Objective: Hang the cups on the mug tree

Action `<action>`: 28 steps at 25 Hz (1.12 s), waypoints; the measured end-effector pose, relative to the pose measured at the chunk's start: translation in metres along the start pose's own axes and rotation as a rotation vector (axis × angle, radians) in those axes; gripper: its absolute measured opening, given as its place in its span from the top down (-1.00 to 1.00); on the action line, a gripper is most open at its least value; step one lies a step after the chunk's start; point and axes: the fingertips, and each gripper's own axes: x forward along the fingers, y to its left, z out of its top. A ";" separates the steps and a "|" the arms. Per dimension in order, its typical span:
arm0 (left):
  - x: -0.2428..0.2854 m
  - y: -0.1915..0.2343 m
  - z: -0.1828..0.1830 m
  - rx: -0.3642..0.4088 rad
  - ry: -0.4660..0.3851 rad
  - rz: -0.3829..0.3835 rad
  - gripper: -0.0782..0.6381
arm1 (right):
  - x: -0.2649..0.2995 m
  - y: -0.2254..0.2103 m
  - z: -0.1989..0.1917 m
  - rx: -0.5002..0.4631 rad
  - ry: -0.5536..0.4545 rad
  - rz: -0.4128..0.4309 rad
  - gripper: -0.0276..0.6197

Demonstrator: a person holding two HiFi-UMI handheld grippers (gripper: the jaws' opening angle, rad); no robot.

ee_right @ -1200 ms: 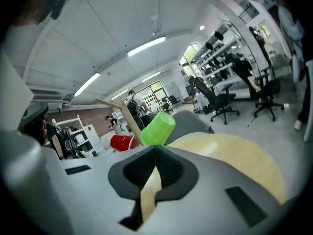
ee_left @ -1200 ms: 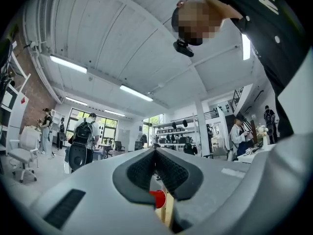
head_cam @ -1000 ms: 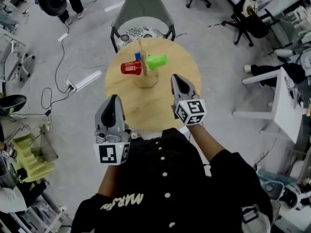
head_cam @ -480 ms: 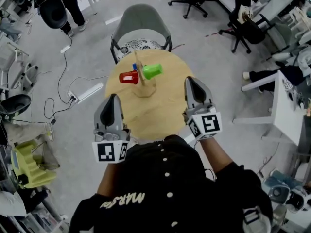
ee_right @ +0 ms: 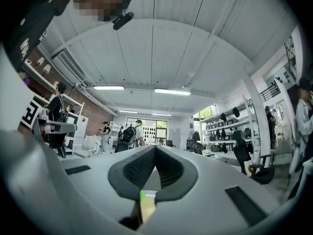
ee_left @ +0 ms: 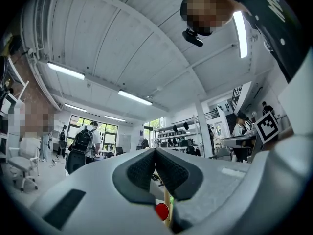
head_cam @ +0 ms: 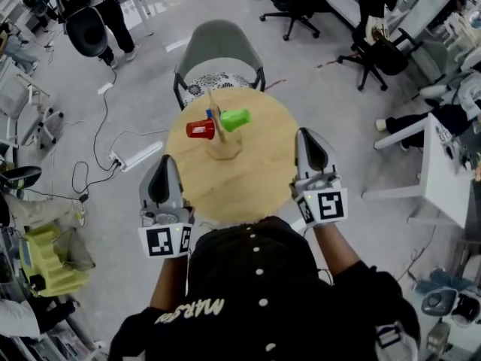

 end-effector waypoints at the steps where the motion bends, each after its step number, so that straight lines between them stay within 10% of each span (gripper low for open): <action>1: -0.002 0.001 0.001 0.002 0.000 0.005 0.80 | -0.002 0.000 0.000 -0.006 0.004 0.001 0.93; 28: -0.006 0.008 -0.003 0.014 0.009 0.013 0.80 | 0.003 0.011 -0.017 0.030 0.036 0.012 0.93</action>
